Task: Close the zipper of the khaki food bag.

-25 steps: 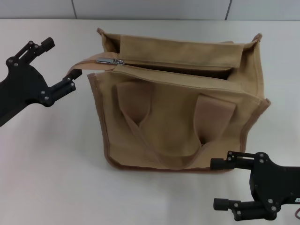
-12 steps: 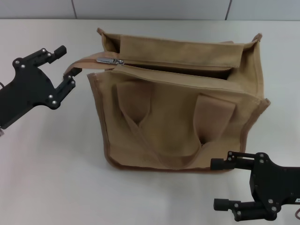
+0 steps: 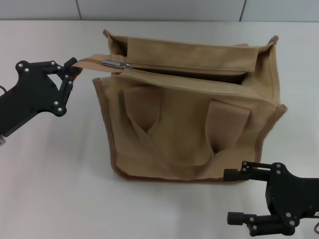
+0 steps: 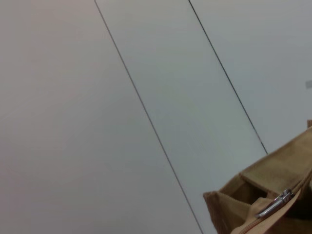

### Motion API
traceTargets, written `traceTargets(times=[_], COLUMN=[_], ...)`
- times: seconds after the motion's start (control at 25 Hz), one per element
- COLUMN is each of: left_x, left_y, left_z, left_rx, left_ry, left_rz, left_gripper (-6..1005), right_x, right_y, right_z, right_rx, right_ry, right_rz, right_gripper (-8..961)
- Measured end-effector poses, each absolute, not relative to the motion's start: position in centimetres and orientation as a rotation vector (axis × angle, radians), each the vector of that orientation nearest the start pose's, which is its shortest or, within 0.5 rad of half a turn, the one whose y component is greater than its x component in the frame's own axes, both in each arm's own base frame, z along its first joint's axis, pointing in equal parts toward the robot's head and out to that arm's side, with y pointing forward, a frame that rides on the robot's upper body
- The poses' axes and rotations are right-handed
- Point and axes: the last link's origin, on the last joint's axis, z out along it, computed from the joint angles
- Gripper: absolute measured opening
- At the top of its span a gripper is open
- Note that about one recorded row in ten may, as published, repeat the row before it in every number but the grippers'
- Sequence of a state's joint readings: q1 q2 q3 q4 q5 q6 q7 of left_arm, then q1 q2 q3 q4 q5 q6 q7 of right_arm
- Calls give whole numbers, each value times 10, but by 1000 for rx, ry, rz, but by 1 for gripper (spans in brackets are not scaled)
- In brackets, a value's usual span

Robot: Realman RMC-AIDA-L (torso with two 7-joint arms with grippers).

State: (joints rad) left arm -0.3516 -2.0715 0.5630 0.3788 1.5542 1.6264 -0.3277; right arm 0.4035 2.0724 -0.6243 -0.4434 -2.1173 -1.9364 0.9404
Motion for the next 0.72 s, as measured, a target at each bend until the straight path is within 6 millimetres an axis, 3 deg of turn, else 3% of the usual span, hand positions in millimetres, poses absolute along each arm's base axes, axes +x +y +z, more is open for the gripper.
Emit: traceTargets(times=[0.04,0.08,0.72], left_x=[-302,-301,-286], left_y=[284,283,273], left_z=[18,18,13], left_rx=[-2115,-2111,-1994], left_ry=[172,179,323], left_rz=[-784,-790,-872], left_gripper=[260,41,3], right_x=[280,277,261], right_y=[224,223,226], right_z=[-21,-19,17], right_rx=[-2951,-2947,-2882], right_ry=[325,313,283], right_rz=[1067,1104,1380], right_gripper=[767,767,767])
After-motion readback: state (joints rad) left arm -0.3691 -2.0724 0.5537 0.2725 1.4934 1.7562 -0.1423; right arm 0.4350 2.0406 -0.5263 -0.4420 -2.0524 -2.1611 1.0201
